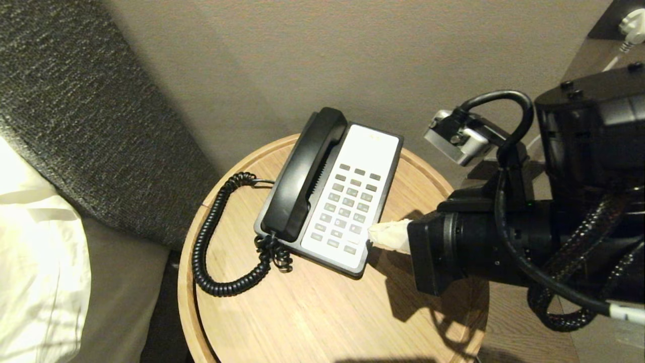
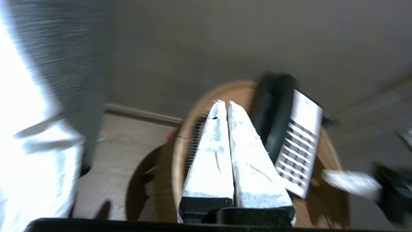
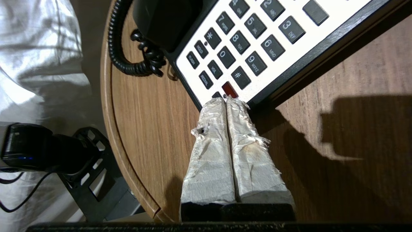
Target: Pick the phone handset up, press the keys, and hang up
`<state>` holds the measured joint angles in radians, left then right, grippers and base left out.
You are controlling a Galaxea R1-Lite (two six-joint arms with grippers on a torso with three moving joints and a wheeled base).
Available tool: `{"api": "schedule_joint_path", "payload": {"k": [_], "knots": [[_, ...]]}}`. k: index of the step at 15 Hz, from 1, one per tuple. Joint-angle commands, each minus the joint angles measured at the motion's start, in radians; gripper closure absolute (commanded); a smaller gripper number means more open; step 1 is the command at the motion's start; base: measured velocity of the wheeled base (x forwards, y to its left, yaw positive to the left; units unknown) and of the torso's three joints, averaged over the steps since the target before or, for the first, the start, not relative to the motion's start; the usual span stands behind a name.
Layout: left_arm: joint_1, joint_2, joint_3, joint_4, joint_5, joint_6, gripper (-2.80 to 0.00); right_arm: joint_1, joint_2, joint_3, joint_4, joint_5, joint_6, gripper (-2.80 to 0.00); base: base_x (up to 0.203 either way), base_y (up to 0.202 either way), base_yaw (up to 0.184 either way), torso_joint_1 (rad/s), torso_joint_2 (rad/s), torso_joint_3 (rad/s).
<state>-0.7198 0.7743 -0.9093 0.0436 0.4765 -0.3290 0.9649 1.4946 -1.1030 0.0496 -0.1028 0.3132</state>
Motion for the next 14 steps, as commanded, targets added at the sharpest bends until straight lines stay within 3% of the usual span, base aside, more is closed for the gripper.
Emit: {"api": "schedule_joint_path", "payload": {"k": [1,5,7,10,11,14], "knots": [[0.123,-0.049,-0.021,0.078,0.042,-0.039,0.00,0.000,-0.046,-0.008,0.001,-0.006,0.001,0.00,0.000,0.000,0.000,0.000,0.00,0.000],[0.528,-0.243,0.040,0.286,0.042,-0.096,0.00,0.000,-0.109,-0.006,0.021,-0.008,0.001,0.00,0.000,0.000,0.000,0.000,0.00,0.000],[0.652,-0.414,0.136,0.367,-0.011,-0.095,0.00,0.000,-0.133,-0.009,0.024,-0.012,0.001,0.00,0.000,0.000,0.000,0.000,0.00,0.000],[0.748,-0.525,0.313,0.415,-0.104,-0.031,0.00,-0.001,-0.159,-0.010,0.046,-0.013,0.001,0.00,0.000,0.000,0.000,0.000,0.00,0.000],[0.750,-0.536,0.353,0.392,-0.169,0.046,0.00,0.000,-0.166,-0.010,0.046,-0.022,0.001,0.00,0.000,0.000,0.000,0.000,0.00,0.000],[0.747,-0.560,0.520,0.173,-0.321,0.224,0.00,-0.001,-0.165,-0.011,0.042,-0.028,0.003,0.00,0.000,0.000,0.000,0.000,0.00,0.000]]}}
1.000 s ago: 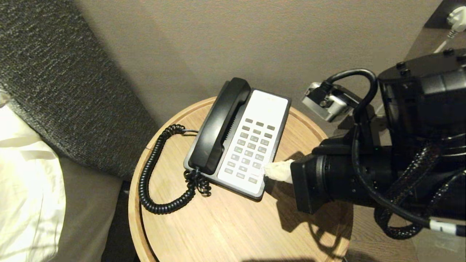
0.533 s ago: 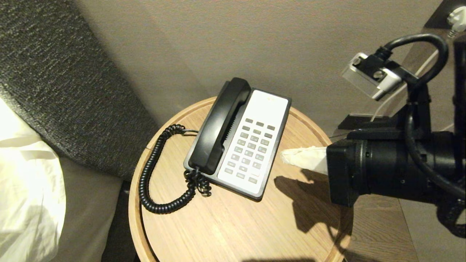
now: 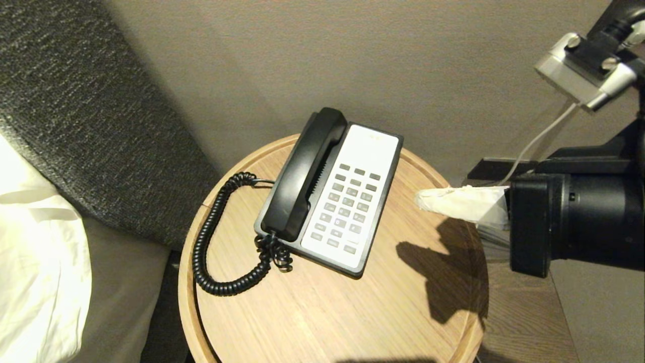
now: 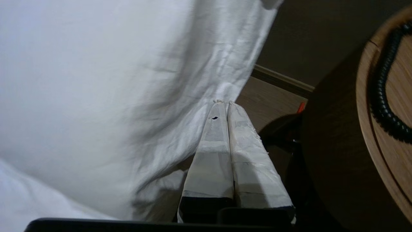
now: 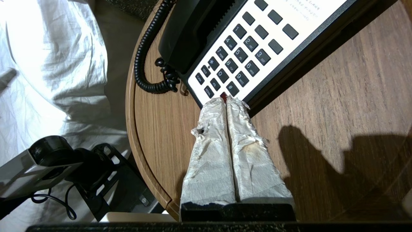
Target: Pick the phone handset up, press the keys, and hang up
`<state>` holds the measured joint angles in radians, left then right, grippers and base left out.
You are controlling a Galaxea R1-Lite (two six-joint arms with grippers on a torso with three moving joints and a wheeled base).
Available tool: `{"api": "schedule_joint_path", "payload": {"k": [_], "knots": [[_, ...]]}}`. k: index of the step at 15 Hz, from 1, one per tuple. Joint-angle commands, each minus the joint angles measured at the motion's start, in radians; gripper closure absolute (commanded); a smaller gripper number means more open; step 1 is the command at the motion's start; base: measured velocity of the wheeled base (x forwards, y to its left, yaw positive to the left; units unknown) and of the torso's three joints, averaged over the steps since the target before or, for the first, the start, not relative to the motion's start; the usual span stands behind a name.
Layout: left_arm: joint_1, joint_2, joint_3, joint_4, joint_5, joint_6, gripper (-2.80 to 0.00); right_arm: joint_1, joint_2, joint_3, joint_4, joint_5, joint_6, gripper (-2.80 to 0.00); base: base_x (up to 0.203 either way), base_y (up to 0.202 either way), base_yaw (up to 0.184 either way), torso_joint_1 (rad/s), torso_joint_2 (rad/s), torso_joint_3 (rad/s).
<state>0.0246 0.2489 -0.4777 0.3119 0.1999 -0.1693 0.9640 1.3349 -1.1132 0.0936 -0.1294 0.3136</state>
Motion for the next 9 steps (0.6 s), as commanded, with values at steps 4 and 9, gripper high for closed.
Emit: {"api": "schedule_joint_path", "payload": {"k": [4,9], "knots": [[-0.013,-0.097,0.301,-0.201,-0.104,0.144,0.00,-0.001,0.000,0.008,-0.008,0.001,0.004,0.00,0.000,0.000,0.000,0.000,0.00,0.000],[-0.023,-0.249,0.404,-0.143,-0.176,0.159,0.00,0.001,0.004,0.013,-0.008,0.002,0.007,0.00,0.000,0.000,0.000,0.000,0.00,0.000]]}}
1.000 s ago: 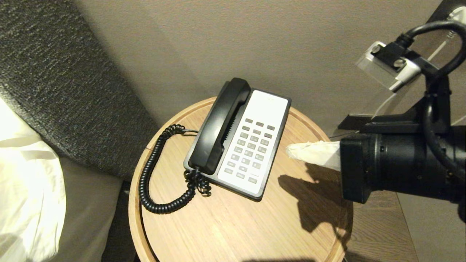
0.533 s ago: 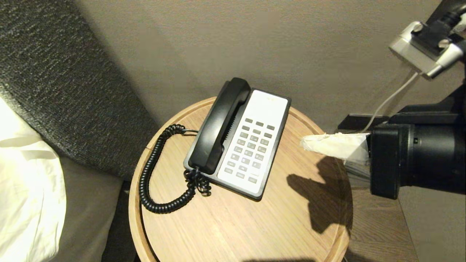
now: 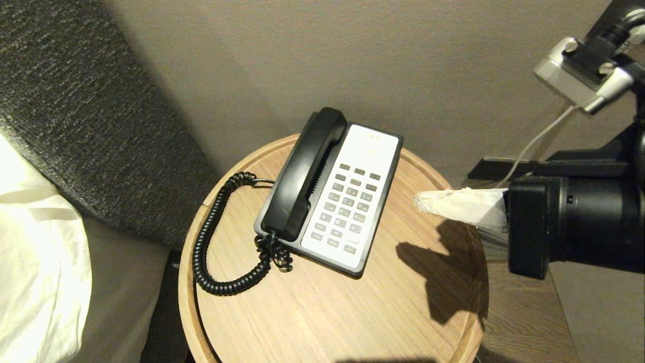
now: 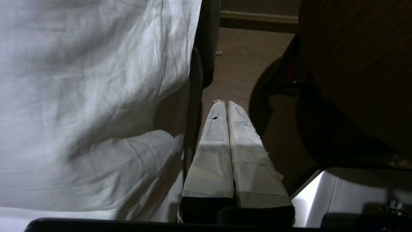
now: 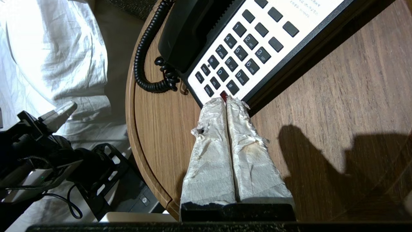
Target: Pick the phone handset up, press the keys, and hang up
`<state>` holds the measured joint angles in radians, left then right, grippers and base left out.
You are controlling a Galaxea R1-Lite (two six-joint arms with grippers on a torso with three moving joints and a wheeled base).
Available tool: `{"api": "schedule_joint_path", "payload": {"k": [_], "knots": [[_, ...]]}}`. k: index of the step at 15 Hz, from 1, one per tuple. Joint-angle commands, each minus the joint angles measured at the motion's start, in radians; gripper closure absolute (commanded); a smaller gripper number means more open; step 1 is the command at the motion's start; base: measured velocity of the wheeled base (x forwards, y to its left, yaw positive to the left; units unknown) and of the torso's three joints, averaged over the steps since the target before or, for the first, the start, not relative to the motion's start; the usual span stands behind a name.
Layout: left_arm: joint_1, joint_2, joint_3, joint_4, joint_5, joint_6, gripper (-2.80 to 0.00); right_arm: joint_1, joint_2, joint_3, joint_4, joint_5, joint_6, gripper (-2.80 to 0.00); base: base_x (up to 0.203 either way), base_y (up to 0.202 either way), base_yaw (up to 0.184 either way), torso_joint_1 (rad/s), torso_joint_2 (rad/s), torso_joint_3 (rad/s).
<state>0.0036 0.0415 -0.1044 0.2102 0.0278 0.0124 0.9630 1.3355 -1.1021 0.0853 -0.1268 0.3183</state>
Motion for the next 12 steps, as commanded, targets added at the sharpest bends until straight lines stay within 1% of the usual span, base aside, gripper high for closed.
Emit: {"api": "schedule_joint_path", "payload": {"k": [1,2,3,4,5,6,7,9,12], "knots": [[-0.002,-0.042,0.041,-0.049,-0.013,0.000,0.00,0.002,0.005,0.002,-0.001,-0.001,0.002,0.00,0.000,0.000,0.000,0.000,0.00,0.000],[-0.002,-0.043,0.046,-0.053,-0.033,0.043,0.00,0.001,0.007,0.002,0.000,-0.002,0.006,0.00,0.000,0.000,0.000,0.000,0.00,0.000],[-0.003,-0.043,0.048,-0.054,-0.057,0.067,0.00,0.002,0.005,0.004,0.001,-0.004,0.009,0.00,0.000,0.000,0.000,0.000,0.00,0.000],[-0.004,-0.042,0.049,-0.059,-0.055,0.046,0.00,0.002,0.002,0.002,0.001,-0.005,0.012,0.00,0.000,0.000,0.000,0.000,0.00,0.000],[-0.004,-0.042,0.049,-0.057,-0.054,0.056,0.00,0.002,-0.001,0.003,0.001,-0.006,0.012,0.00,0.000,0.000,0.000,0.000,0.00,0.000],[-0.004,-0.042,0.050,-0.060,-0.054,0.080,0.00,0.002,-0.005,0.004,0.002,-0.009,0.012,0.00,0.000,0.000,0.000,0.000,0.00,0.000],[-0.004,-0.042,0.051,-0.061,-0.059,0.085,0.00,0.002,-0.014,0.008,0.001,-0.015,0.011,0.00,0.000,0.000,0.000,0.000,0.00,0.000],[-0.004,-0.042,0.051,-0.061,-0.055,0.075,0.00,0.000,-0.024,0.010,0.001,-0.021,0.012,0.00,0.000,0.000,0.000,0.000,0.00,0.000],[-0.004,-0.042,0.052,-0.063,-0.054,0.075,0.00,0.001,-0.036,0.012,0.001,-0.078,0.013,0.00,0.000,0.000,0.000,0.000,0.00,0.000]]}}
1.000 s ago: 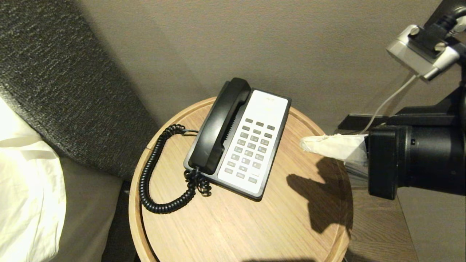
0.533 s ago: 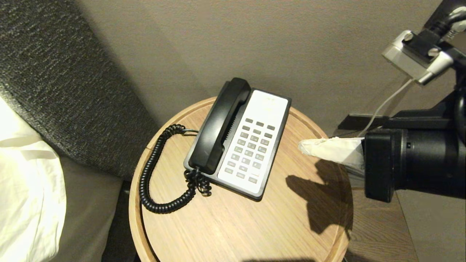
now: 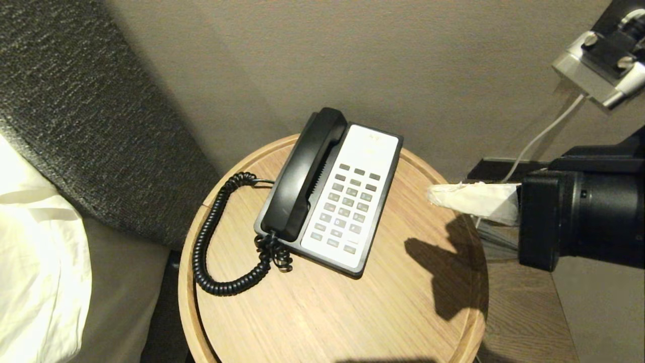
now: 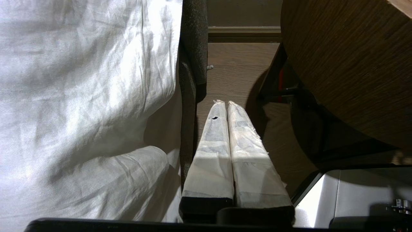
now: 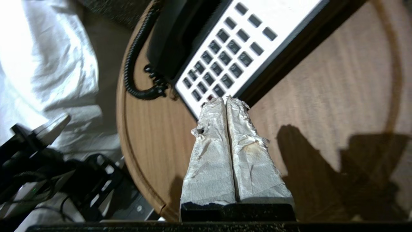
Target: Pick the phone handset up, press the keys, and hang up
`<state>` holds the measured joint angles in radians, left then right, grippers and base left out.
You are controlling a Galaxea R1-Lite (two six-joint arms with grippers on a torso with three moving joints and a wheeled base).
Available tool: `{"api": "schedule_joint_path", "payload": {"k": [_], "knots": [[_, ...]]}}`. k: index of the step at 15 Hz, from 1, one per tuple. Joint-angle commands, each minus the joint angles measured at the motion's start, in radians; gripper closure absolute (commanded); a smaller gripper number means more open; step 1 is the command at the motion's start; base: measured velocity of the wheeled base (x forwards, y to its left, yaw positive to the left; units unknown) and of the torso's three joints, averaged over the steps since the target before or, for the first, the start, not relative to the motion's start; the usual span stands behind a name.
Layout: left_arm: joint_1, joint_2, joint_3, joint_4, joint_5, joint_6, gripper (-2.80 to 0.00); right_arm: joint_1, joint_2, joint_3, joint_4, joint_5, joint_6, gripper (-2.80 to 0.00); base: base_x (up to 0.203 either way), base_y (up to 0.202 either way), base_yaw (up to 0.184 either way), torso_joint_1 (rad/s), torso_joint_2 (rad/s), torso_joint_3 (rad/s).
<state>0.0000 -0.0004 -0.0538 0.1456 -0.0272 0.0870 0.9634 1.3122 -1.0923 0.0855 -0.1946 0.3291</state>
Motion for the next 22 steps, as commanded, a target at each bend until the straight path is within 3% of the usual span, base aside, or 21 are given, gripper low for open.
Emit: {"api": "schedule_joint_path", "payload": {"k": [1,9,14,16,17,19,22], "knots": [[0.001,0.000,0.002,0.002,0.001,0.000,0.00,0.001,-0.018,0.000,0.000,-0.013,0.001,0.00,0.000,0.000,0.000,0.000,0.00,0.000],[0.001,0.000,0.002,0.002,0.000,0.000,0.00,-0.026,-0.059,0.000,0.005,-0.044,0.040,0.00,0.000,0.000,0.000,0.000,0.00,0.000],[0.000,0.000,0.002,0.002,0.000,0.000,0.00,-0.150,-0.203,0.107,0.010,-0.037,0.035,0.00,0.000,0.000,0.000,0.000,0.00,0.000],[0.000,0.000,0.001,0.002,0.000,0.000,0.00,-0.352,-0.307,0.192,0.009,-0.008,0.020,0.00,0.000,0.000,0.000,0.000,0.00,0.000],[0.000,0.000,0.002,0.002,0.000,0.000,0.00,-0.504,-0.398,0.263,0.009,0.038,0.002,0.00,0.000,0.000,0.000,0.000,0.00,0.000],[0.000,0.000,0.002,0.002,0.000,0.000,0.00,-0.715,-0.654,0.439,0.011,0.160,-0.055,0.00,0.000,0.000,0.000,0.000,0.00,0.000],[0.001,0.000,0.002,0.002,0.000,0.000,0.00,-0.891,-0.998,0.699,0.024,0.289,-0.179,0.00,0.000,0.000,0.000,0.000,0.00,0.000]]}}
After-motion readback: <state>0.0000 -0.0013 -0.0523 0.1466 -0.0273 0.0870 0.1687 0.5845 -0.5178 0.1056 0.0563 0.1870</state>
